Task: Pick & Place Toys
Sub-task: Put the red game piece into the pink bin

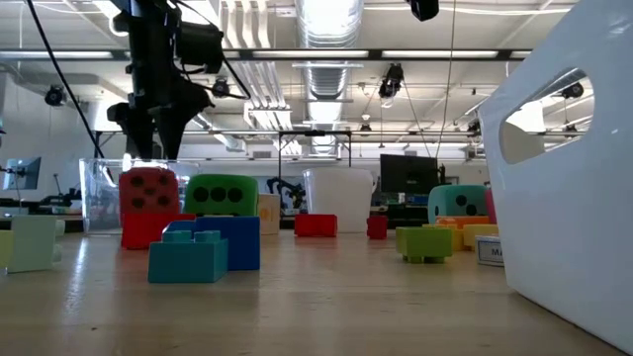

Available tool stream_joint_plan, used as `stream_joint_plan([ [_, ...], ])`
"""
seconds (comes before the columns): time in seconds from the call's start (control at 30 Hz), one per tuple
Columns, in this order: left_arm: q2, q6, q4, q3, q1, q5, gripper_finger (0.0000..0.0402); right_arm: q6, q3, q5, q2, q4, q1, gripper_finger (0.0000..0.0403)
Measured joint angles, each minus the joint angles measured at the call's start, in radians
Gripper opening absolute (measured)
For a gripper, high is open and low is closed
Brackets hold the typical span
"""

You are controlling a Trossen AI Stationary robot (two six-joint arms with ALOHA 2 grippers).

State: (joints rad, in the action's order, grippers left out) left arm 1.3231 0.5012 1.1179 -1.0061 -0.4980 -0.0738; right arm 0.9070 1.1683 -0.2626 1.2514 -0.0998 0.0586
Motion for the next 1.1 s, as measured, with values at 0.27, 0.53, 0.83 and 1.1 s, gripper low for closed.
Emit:
stream_joint_plan([
  [0.27,-0.001,-0.003,0.002,-0.002,0.000,0.004,0.0326,0.001,0.000,0.000,0.000,0.000,0.000,0.0343],
  [0.53,-0.002,-0.014,0.002,-0.002,0.002,0.016,0.0311,-0.002,0.000,0.000,0.000,0.000,0.000,0.0343],
  [0.83,-0.003,-0.032,0.002,-0.033,0.036,0.075,0.0168,-0.002,0.000,0.000,0.000,0.000,0.000,0.0343],
  [1.1,-0.006,-0.039,-0.002,-0.120,0.202,0.067,0.0052,-0.002,0.000,0.000,0.000,0.000,0.000,0.0343],
])
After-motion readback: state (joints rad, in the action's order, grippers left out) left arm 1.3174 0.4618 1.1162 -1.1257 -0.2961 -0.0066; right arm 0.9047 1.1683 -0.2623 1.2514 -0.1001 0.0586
